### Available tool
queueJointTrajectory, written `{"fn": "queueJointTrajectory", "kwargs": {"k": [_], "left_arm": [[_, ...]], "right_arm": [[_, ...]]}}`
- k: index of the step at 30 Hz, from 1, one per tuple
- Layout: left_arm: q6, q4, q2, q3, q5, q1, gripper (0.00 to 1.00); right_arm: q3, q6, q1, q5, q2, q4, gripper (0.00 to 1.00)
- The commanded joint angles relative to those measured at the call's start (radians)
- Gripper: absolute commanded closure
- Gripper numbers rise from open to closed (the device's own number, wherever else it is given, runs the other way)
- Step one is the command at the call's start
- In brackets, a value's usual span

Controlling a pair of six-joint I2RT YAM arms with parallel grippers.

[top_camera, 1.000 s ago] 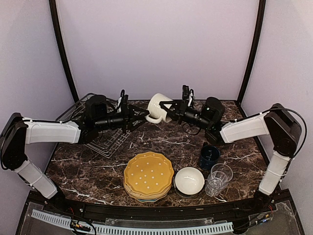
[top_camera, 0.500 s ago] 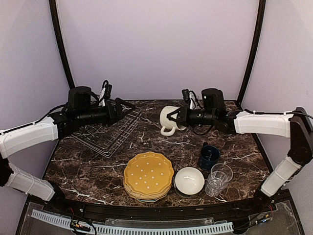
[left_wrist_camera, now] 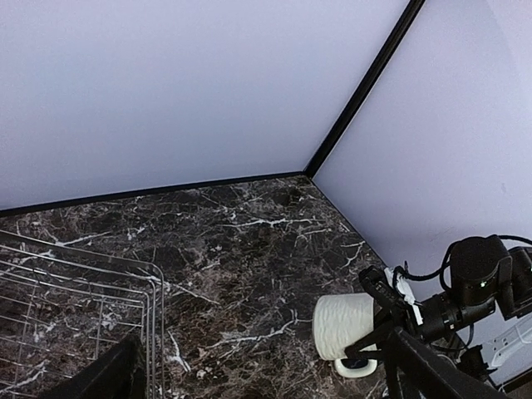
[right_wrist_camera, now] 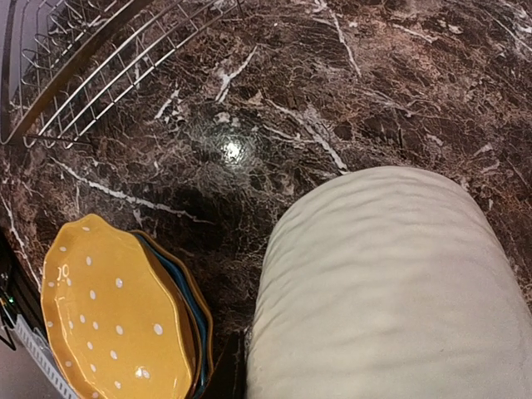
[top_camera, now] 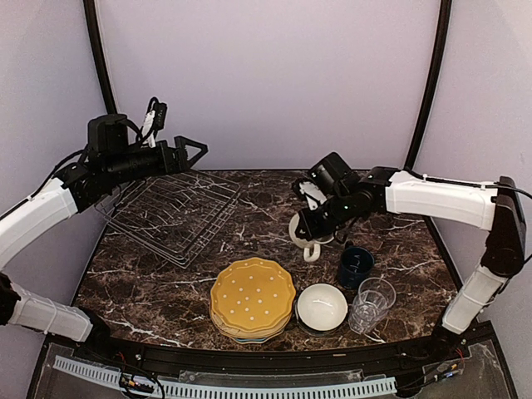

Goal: Unload the mixed dishes from the dish rack
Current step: Place the cup at the center of the board.

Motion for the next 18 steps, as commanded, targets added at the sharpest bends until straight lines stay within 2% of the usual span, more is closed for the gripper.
{"fn": "queueJointTrajectory", "kwargs": {"k": [1, 15, 18], "left_arm": [[0.105, -0.072, -0.037, 0.002, -0.054, 0.002, 0.01], [0.055, -0.135, -0.183, -0.081, -0.037, 0.002, 0.01], [0.062, -0.159, -0.212, -0.071, -0.050, 0.002, 0.01]], "right_arm": [[0.097, -0.079, 0.025, 0.092, 0.069, -0.114, 1.00], [0.145, -0.119, 0.044, 0.075, 0.211, -0.222, 0.96], [0.135, -0.116, 0.047, 0.066, 0.212, -0.224, 0.90]]}}
